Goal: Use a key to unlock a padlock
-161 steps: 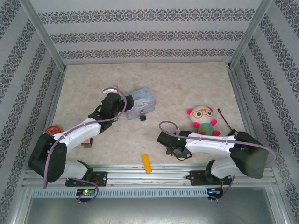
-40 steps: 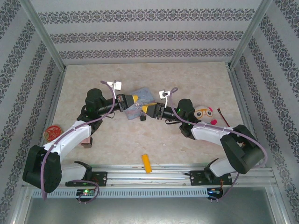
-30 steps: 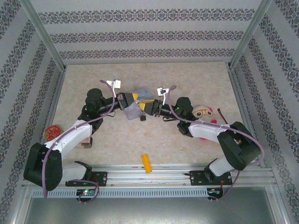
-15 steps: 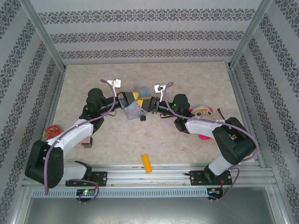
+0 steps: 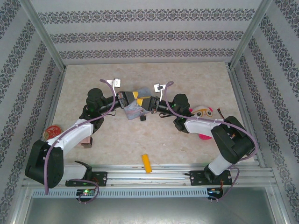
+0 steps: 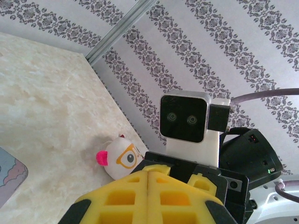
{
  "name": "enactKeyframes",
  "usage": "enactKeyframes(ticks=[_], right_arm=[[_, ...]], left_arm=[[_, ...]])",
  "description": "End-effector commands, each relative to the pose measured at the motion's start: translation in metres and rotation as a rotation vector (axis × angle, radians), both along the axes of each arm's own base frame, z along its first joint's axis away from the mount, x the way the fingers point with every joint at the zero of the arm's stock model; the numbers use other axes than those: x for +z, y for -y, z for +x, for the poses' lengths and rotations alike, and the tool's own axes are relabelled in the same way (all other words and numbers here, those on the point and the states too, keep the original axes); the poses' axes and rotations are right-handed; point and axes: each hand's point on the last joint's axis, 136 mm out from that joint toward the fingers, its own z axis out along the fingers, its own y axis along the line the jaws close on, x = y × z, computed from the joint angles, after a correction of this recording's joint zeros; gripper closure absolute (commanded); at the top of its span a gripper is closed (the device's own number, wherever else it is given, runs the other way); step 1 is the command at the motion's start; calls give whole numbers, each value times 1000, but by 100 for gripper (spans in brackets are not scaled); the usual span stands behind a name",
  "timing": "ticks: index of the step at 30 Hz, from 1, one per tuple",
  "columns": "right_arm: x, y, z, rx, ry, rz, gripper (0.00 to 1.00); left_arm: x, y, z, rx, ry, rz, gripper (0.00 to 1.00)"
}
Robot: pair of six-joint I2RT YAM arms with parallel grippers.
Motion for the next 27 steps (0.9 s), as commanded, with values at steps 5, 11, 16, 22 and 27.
enactKeyframes(ticks=[5,11,16,22,27], right_arm=[[14,-3,-6,33,51,43,79],[13,-4,-6,39,49,49,83],[12,-2,-5,37,41,52,93],[2,8,3,-18,-1,45,100],[-22,27,10,-94,-81,17,100]], left_arm=[[14,0,-2,9,53,-35,100],[16,0,-1,15,57,-43,100],[16,-1,0,26,58,-45,100],[15,-6,3,63,55,-36,89],[11,-17,5,144,53,10,22]])
